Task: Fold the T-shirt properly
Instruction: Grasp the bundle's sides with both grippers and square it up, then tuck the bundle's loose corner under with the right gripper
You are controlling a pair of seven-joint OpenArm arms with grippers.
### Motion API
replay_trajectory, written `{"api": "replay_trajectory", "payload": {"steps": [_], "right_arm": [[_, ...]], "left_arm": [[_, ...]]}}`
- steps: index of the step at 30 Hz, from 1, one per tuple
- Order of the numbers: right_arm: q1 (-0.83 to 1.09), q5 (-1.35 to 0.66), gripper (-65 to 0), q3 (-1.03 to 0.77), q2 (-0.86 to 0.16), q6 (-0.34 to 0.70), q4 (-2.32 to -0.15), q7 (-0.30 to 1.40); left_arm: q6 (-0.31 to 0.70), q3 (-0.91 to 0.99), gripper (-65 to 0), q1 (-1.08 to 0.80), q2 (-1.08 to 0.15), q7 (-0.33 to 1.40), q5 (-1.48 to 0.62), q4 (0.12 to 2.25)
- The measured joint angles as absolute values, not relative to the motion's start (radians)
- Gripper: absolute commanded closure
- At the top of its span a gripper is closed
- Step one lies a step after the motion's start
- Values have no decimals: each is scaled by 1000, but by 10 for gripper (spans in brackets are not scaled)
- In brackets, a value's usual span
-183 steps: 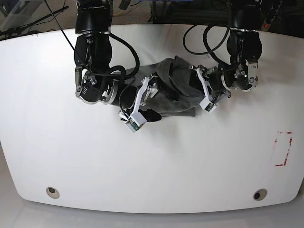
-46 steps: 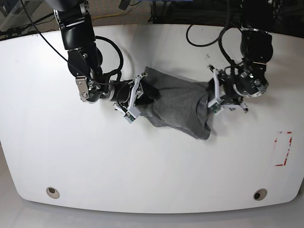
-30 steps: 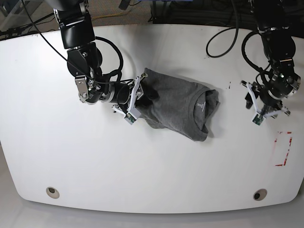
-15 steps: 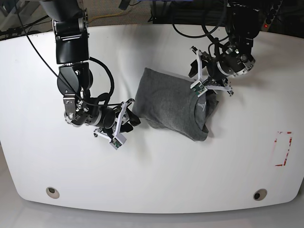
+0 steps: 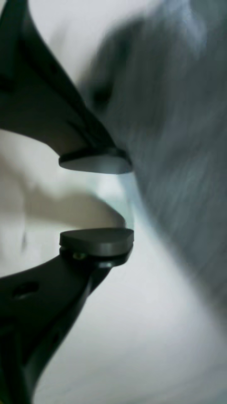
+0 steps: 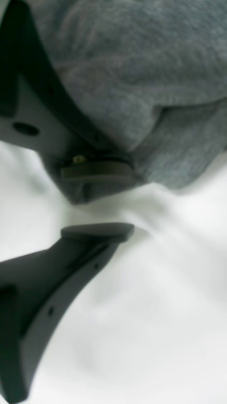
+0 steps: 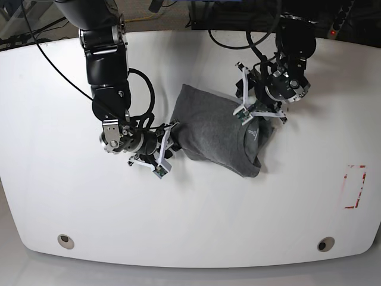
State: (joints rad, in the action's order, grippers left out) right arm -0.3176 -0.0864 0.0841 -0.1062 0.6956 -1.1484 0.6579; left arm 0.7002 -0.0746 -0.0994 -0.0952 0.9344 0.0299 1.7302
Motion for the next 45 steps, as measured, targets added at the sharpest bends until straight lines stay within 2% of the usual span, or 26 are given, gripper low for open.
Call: {"api": "replay_trajectory", "payload": {"steps": [4, 10, 17, 24, 28, 30, 35, 39, 45], "right_arm": [[-233, -80, -192, 93, -118, 695, -1279, 728], [-114, -79, -190, 233, -125, 693, -1471, 788], [-76, -81, -190, 356, -69, 703, -1518, 841], [-73, -93, -192, 371, -39, 700, -1543, 854], [-72, -101, -197, 264, -57, 706, -1618, 895], [-98, -92, -225, 191, -70, 698, -1641, 910], [-216, -86, -415, 83, -70, 696, -1614, 999], [-333, -123, -430, 23, -19, 696, -1541, 1045], [-508, -385, -431, -7, -12, 697, -1300, 1090]], "left_arm": [[701, -2, -258, -59, -103, 935, 31, 1713], [700, 81, -260, 2, -147, 933, 31, 1684], [701, 103, -260, -6, -204, 942, 26, 1711], [698, 126, -260, -49, -236, 996, 29, 1846], [699, 118, -260, -82, -226, 1029, 25, 1893], [700, 114, -260, -97, -212, 1028, 22, 1903], [701, 89, -260, -140, -153, 1026, 16, 1902], [701, 89, -260, -186, -132, 1028, 27, 1902], [699, 89, -260, -211, -102, 1028, 29, 1900]]}}
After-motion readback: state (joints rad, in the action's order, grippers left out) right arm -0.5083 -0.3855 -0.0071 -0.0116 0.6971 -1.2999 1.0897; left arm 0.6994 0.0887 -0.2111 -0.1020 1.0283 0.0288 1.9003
